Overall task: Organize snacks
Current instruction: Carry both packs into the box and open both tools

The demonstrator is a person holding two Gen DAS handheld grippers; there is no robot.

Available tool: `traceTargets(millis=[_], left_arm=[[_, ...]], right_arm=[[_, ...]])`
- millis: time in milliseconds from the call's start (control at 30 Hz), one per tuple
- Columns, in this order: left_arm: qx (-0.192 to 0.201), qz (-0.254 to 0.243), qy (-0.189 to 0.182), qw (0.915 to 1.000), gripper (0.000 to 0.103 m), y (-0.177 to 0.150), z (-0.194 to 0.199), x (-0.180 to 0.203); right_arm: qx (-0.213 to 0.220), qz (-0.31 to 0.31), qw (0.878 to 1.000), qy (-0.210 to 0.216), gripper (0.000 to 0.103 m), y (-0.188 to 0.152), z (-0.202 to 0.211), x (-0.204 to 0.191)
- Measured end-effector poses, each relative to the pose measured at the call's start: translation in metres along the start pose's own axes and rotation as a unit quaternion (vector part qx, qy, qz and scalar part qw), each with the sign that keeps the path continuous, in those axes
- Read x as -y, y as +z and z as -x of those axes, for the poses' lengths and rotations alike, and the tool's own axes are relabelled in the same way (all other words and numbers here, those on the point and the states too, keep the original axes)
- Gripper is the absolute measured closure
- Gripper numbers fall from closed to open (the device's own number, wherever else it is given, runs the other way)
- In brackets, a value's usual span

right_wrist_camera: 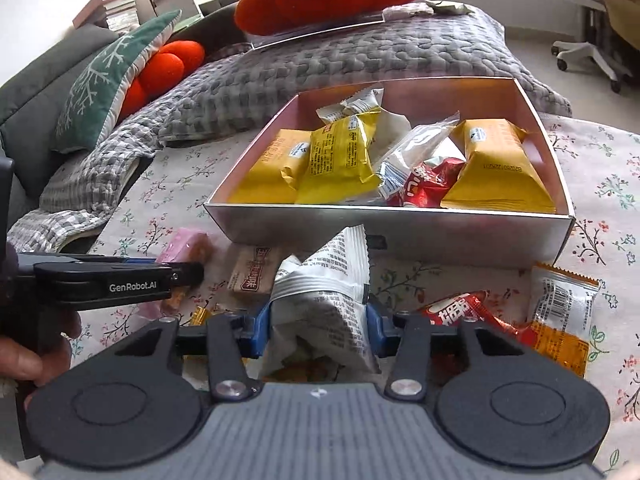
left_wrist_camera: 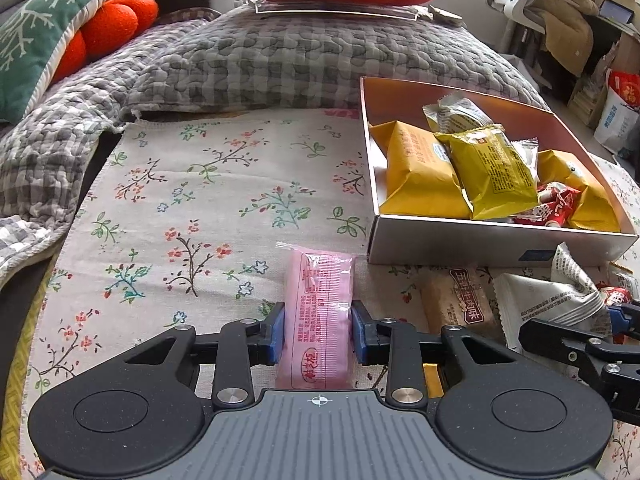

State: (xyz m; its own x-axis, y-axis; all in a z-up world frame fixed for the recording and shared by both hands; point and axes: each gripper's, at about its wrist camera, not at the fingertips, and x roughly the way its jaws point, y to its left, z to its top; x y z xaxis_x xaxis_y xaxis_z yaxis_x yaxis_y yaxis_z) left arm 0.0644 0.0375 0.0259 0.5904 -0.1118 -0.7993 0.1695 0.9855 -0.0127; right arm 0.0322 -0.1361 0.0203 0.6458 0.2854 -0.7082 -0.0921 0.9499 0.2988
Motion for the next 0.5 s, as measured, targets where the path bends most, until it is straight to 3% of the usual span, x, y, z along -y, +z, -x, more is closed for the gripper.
traceTargets(millis=[233,500], left_arm=[[0.012,0.014,0.000,0.9998,0.073,0.003,0.005,-0.005],[0.021,0.034,-0.012,0.9991,0.074,0.007,0.010,-0.009]], right_arm=[[0.031,-0.010,0.999,-0.011,0.061,0.009,0.013,0.004],[0.028,-0.029,0.999,-0.019,0.062,0.011,0.010,0.013]])
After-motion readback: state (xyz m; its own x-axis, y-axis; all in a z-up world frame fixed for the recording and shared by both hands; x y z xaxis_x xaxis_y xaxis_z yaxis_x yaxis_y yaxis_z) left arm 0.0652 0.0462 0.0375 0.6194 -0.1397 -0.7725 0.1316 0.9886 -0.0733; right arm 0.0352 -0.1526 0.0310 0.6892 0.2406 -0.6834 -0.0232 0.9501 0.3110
